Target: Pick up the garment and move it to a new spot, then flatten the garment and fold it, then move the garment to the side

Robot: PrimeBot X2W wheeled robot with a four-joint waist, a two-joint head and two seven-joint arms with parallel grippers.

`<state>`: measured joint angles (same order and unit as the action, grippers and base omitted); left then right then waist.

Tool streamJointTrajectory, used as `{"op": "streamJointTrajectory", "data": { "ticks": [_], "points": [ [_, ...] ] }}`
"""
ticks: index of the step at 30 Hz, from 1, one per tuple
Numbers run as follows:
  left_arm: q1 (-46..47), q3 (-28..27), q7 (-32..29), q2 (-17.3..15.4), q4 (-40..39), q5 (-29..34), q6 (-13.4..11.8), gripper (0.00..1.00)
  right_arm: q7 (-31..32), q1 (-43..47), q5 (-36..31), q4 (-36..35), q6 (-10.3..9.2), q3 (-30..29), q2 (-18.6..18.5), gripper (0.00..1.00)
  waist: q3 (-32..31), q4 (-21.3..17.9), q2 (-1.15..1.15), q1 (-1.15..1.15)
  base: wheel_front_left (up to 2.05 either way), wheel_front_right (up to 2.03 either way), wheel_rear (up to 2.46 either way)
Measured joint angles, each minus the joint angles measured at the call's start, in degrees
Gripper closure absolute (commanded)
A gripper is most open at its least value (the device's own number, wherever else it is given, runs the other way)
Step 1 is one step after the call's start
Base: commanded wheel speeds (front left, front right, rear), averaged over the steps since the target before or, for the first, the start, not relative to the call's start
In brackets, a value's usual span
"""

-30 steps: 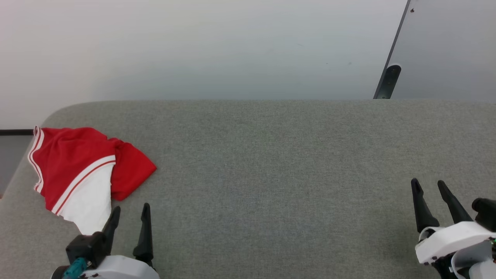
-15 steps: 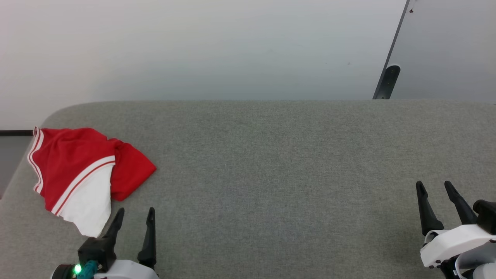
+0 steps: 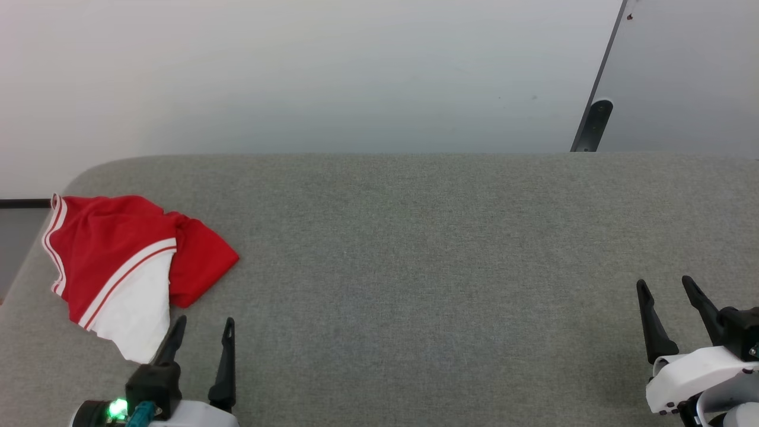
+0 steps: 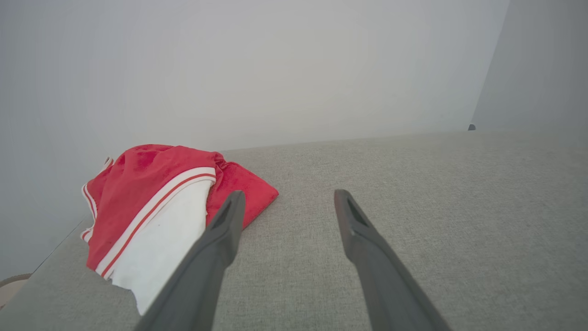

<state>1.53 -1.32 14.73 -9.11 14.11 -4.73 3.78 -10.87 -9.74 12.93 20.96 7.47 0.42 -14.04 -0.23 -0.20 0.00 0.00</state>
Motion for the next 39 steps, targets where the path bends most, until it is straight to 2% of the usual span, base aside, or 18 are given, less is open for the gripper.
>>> {"op": "streamJointTrajectory", "data": {
  "ticks": [4, 15, 24, 31, 39],
  "points": [
    [-0.09, -0.57, 0.37, 0.30, 0.10, 0.51, 0.00, 0.00, -0.38, -0.01, -0.83, 0.09, 0.00, -0.21, 0.02, 0.00, 0.03, -0.06, 0.00, 0.00, 0.00, 0.00, 0.00],
    [-0.18, -2.31, 0.40, 1.51, 0.43, -2.48, 1.23, 0.00, -0.63, 0.15, 6.86, 0.08, 0.00, -0.74, 1.56, 0.00, 0.05, 0.26, 0.00, 0.00, 0.00, 0.00, 0.00],
    [0.02, -2.48, 0.41, 1.72, 1.20, -2.44, 1.53, 0.00, -0.74, 0.20, 8.40, 0.55, 0.00, -0.36, 0.94, 0.00, 0.15, 0.99, 0.00, 0.00, 0.00, 0.00, 0.00],
    [0.83, -2.93, 0.41, 1.70, 2.68, -2.47, 1.25, 0.00, -0.81, 0.63, 9.56, 0.56, 0.00, -0.02, 0.66, 0.00, 0.38, 4.37, 0.00, 0.00, 0.00, 0.00, 0.00],
    [1.01, -3.12, 0.41, 1.91, 2.72, -2.67, 1.16, 0.00, -0.71, -0.03, 9.72, 0.78, 0.00, 1.41, 0.03, 0.00, 0.68, 11.15, 0.00, 0.00, 0.00, 0.00, 0.00]
  ]
}}
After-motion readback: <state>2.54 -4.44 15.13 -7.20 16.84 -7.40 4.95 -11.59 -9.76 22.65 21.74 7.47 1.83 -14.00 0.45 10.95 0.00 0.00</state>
